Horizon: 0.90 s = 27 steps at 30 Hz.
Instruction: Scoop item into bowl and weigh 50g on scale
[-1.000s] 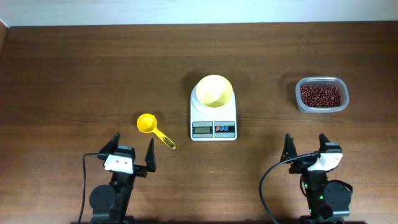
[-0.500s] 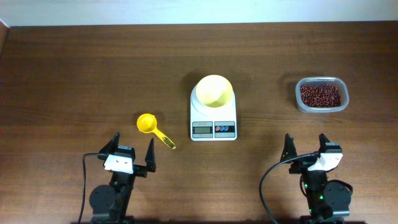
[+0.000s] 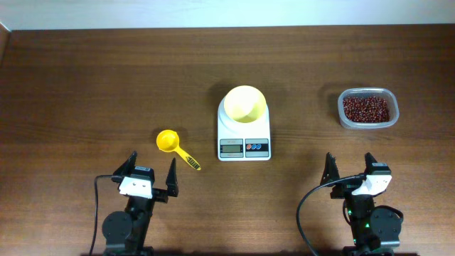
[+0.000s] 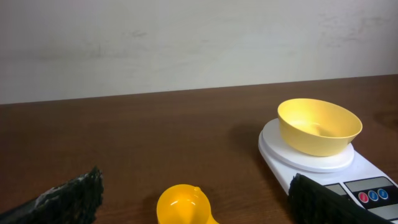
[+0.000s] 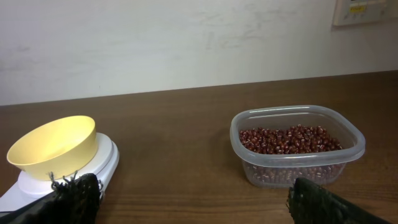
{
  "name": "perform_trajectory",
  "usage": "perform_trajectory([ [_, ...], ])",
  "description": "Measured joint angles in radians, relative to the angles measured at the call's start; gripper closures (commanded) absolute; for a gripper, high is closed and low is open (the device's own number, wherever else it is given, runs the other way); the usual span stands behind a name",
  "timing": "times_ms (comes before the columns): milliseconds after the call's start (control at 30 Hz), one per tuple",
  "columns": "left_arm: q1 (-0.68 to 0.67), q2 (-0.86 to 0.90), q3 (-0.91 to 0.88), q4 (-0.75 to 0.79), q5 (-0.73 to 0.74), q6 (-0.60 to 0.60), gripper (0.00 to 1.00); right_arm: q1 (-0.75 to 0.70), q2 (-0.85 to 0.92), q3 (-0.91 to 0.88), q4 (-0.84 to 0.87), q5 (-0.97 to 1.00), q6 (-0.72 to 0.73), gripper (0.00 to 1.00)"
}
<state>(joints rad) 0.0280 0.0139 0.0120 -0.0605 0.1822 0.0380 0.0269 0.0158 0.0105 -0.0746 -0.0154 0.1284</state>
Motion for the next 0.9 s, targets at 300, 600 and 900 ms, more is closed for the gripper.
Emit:
perform_trajectory([
  [300, 0.000, 0.000, 0.000, 0.000, 0.000, 0.000, 0.01, 0.000, 0.000, 0.000, 0.000, 0.000, -0.001, 0.01],
  [600, 0.000, 0.000, 0.000, 0.000, 0.000, 0.003, 0.01, 0.000, 0.000, 0.000, 0.000, 0.000, 0.000, 0.01],
  [900, 0.000, 0.000, 0.000, 0.000, 0.000, 0.003, 0.01, 0.000, 0.000, 0.000, 0.000, 0.000, 0.000, 0.01],
])
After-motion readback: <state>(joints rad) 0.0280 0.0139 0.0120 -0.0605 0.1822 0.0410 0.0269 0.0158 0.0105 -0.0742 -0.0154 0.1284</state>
